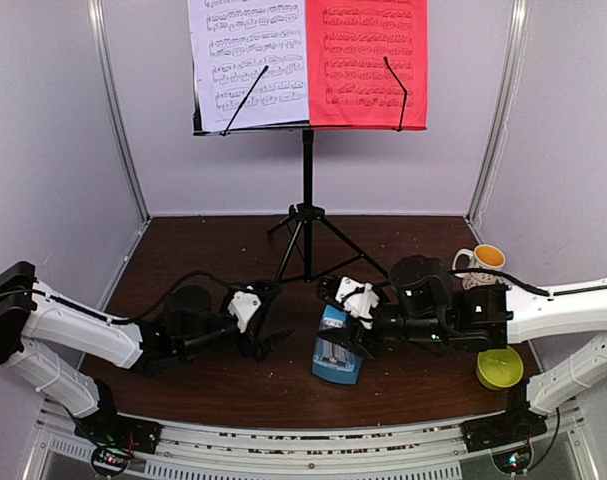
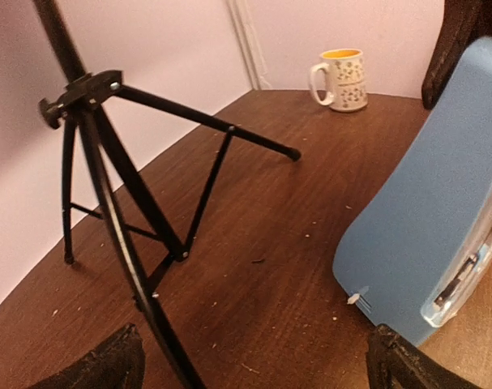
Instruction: Set up the instrument practice props
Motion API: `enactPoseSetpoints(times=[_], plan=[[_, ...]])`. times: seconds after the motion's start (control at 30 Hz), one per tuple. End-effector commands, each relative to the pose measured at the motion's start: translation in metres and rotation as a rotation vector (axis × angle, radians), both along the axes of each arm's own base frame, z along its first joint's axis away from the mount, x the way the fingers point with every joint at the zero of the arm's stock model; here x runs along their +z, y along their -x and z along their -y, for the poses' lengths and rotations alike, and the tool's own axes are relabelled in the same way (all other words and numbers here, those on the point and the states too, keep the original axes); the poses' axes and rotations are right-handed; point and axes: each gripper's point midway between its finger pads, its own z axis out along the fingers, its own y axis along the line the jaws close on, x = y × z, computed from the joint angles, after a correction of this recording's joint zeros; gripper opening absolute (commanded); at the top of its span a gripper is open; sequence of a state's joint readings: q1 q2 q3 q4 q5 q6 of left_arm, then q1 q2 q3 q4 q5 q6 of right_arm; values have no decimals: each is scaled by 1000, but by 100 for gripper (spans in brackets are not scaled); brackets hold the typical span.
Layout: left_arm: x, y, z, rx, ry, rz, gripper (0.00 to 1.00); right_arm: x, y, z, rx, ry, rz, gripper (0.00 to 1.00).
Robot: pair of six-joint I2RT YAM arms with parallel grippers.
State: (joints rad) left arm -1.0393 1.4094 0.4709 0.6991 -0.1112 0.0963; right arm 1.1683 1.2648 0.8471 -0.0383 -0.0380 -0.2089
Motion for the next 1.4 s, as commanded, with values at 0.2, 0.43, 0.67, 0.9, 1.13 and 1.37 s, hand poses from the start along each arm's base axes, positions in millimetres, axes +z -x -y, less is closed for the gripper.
enactPoseSetpoints(times=[0.2,0.43,0.67,0.9,1.13,1.37], plan=[[54,-21,-30,219,245,-43,98,72,-82,4,-492,-388,9,4],[52,-21,-31,232,237,-91,98,52,-98,-15,-570,-381,-57,13],[46,-19,-21,199,256,-141,98,35,-105,-19,-622,-376,-100,43],[41,-19,-4,151,249,-162,98,35,-103,-26,-591,-380,-118,60],[46,-14,7,95,244,-156,98,46,-98,-24,-568,-413,-124,75],[48,-6,32,52,266,-171,98,76,-95,22,-584,-541,-124,96]])
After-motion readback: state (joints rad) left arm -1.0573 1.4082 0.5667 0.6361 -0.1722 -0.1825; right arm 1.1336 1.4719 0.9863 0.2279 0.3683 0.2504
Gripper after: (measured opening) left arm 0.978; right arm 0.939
